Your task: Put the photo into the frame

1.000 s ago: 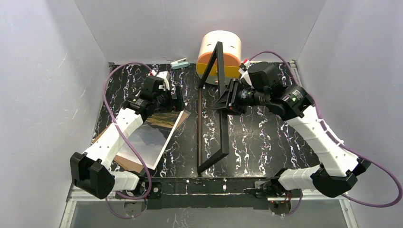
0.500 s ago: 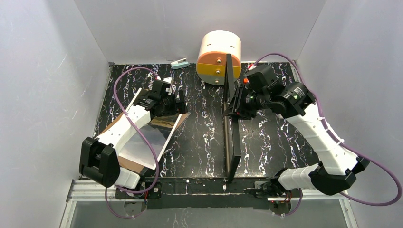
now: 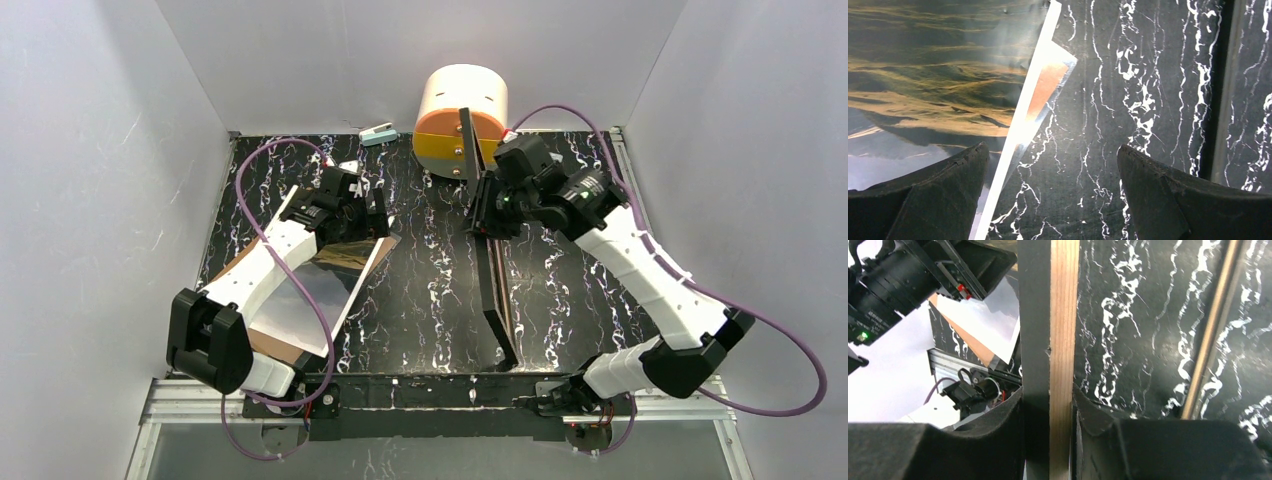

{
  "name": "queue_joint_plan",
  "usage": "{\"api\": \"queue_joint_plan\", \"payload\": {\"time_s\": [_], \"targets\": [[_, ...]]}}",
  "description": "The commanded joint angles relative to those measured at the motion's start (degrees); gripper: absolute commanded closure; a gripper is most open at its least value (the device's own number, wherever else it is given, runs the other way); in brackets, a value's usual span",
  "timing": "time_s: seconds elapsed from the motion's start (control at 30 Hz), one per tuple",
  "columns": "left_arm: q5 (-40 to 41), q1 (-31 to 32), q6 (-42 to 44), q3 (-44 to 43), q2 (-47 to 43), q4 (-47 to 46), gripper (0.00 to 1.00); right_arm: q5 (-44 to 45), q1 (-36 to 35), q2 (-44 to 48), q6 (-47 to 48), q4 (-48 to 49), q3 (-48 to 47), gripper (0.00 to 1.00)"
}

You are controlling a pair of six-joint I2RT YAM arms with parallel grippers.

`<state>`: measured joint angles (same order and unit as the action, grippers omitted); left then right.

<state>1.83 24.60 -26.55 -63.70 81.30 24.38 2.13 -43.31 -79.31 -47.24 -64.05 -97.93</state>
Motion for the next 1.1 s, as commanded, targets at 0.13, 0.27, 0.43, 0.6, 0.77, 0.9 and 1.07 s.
{"api": "queue_joint_plan", "payload": {"time_s": [0.13,0.27,0.43,0.6,0.77,0.9,1.07], "targets": [[7.6,-0.6,2.9,-5.8,-1.9,7.3,0.01,-0.2,-0.8,-4.2,-2.1,12.0,12.0,0.92],[7.6,-0.7,2.8,-6.6,-0.4,7.5,0.02,-0.3,-1.9,-3.9,-5.9,15.4,16.2,0.91],[8.3,-0.8,2.6,-7.7,1.2,7.6,0.01,-0.7,-2.5,-4.4,-9.4,23.4,21.6,0.91],[8.7,-0.8,2.4,-8.2,1.4,8.1,0.01,-3.0,-2.6,-9.3,-7.5,32.2,24.5,0.90],[8.8,-0.9,2.1,-7.3,0.4,8.7,0.01,-6.0,-4.1,-16.4,-6.3,38.6,26.4,0.86],[8.6,-0.9,1.5,-5.7,-0.7,8.6,0.02,-6.4,-5.7,-20.4,-6.9,43.2,27.6,0.85],[7.4,-0.9,0.4,-3.0,-1.5,7.7,0.02,-8.7,-6.6,-24.1,-9.4,50.9,29.9,0.84]]}}
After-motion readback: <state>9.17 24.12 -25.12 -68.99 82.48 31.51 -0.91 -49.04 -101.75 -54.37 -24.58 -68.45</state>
